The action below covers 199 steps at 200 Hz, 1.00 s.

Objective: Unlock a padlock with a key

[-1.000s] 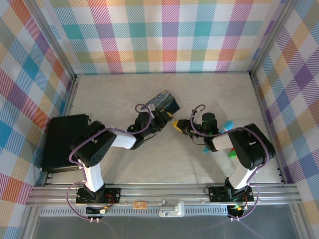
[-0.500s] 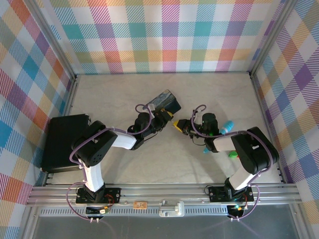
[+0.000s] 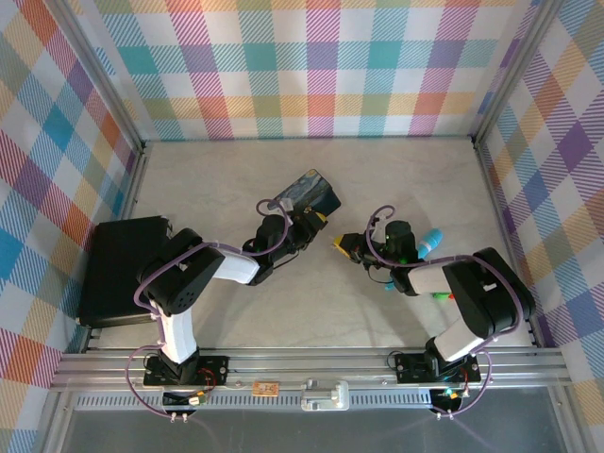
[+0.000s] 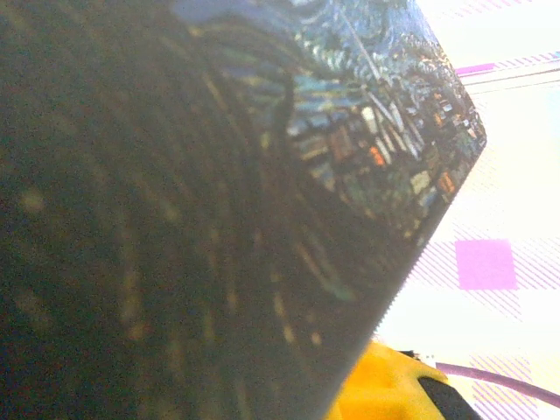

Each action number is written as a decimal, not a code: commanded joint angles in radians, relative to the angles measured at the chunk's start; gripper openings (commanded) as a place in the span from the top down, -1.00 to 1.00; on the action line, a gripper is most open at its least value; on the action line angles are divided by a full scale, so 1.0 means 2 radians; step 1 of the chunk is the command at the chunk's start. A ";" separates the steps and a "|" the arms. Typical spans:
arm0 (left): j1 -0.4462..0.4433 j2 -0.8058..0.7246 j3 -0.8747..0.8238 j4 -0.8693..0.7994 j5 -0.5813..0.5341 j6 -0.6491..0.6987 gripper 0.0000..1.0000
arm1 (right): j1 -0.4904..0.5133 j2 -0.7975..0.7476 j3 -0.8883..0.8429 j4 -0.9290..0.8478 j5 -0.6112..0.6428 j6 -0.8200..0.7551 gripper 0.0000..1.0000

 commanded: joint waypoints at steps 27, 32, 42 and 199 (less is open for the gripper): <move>-0.008 0.008 0.001 0.011 -0.010 0.000 1.00 | 0.002 -0.018 0.010 0.019 -0.005 -0.022 1.00; -0.008 0.010 0.002 0.011 -0.010 0.000 1.00 | 0.003 -0.017 0.012 0.021 -0.006 -0.022 1.00; -0.009 0.010 0.002 0.011 -0.009 -0.001 1.00 | 0.003 -0.012 0.014 0.025 -0.007 -0.020 1.00; -0.012 0.005 0.006 0.017 -0.011 -0.004 1.00 | 0.003 -0.004 0.013 0.012 0.004 -0.022 1.00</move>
